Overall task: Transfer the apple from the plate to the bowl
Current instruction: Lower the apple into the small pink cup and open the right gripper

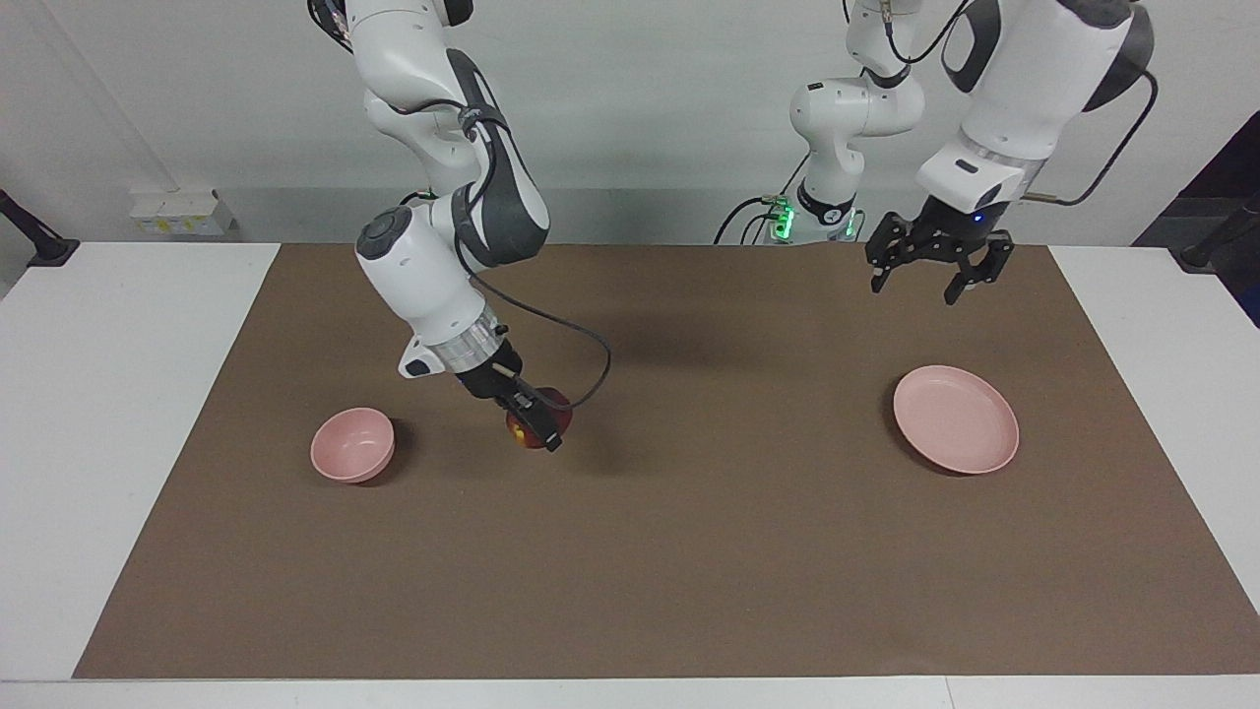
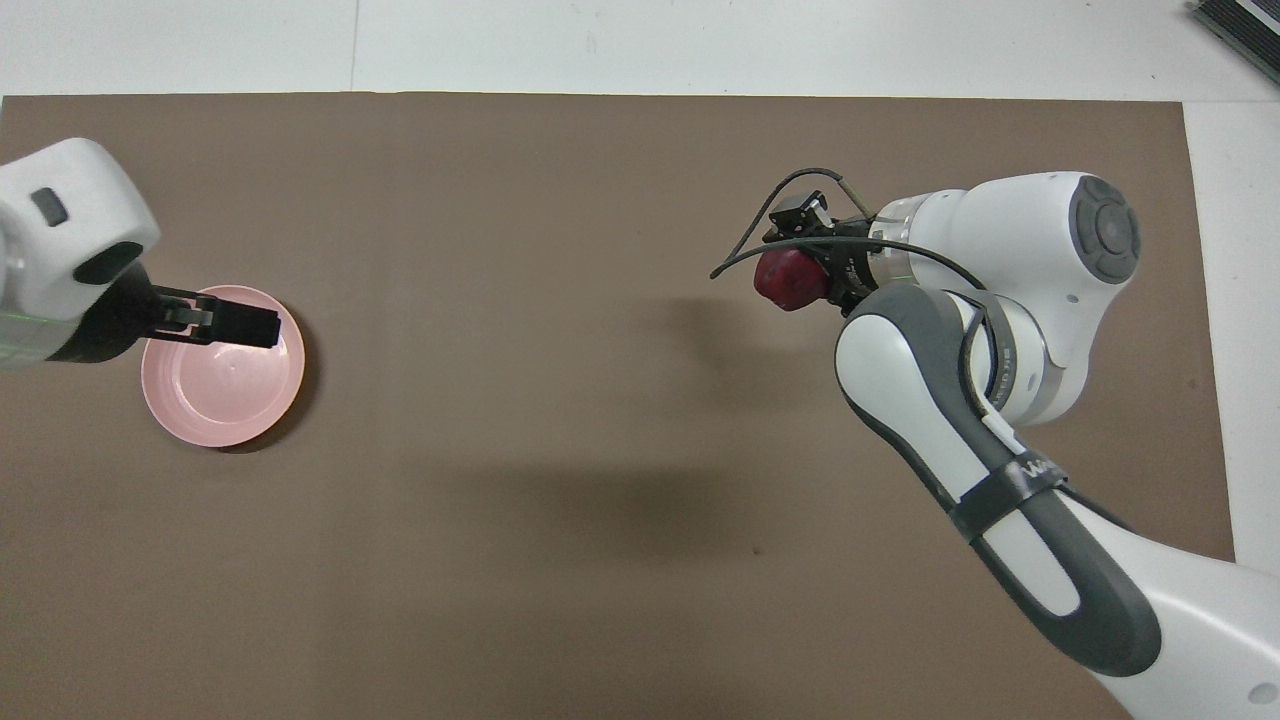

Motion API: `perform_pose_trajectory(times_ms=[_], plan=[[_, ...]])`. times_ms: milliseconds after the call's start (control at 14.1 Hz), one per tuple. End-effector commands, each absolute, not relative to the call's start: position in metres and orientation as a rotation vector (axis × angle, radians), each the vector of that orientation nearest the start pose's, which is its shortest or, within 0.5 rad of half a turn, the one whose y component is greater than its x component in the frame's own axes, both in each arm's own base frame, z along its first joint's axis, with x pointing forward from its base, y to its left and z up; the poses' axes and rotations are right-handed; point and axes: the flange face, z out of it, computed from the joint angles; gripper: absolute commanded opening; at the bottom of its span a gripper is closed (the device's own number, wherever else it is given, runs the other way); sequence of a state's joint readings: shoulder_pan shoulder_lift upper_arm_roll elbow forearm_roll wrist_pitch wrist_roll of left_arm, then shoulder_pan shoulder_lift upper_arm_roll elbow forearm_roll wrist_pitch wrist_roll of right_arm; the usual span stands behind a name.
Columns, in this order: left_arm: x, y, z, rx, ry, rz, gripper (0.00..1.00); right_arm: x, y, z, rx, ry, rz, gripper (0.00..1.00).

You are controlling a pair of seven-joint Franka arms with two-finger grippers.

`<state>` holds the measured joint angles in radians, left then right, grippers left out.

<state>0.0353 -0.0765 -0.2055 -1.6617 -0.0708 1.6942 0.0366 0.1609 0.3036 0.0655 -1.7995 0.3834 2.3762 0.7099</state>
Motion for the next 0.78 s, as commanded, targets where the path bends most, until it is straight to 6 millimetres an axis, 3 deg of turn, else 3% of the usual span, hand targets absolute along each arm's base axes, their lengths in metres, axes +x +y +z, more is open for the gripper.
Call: perform_pose_trajectory(times_ms=[0, 142, 284, 426, 710], plan=[[0.530, -0.092, 0.671, -3.136, 0.323, -0.133, 1.00, 0.653, 0.091, 0.410, -2.694, 0.780, -0.234, 0.00], [0.529, -0.090, 0.677, -3.143, 0.323, -0.075, 1.00, 0.653, 0.050, 0.404, -2.799, 0.647, -0.251, 0.00], [0.529, -0.087, 0.681, -3.142, 0.318, -0.085, 1.00, 0.649, -0.001, 0.397, -2.860, 0.638, -0.233, 0.00], [0.529, -0.071, 0.683, -3.149, 0.276, -0.066, 1.00, 0.645, -0.027, 0.393, -2.962, 0.499, -0.266, 0.00], [0.530, -0.070, 0.689, -3.147, 0.290, -0.078, 1.00, 0.636, -0.052, 0.371, -3.050, 0.438, -0.253, 0.00]])
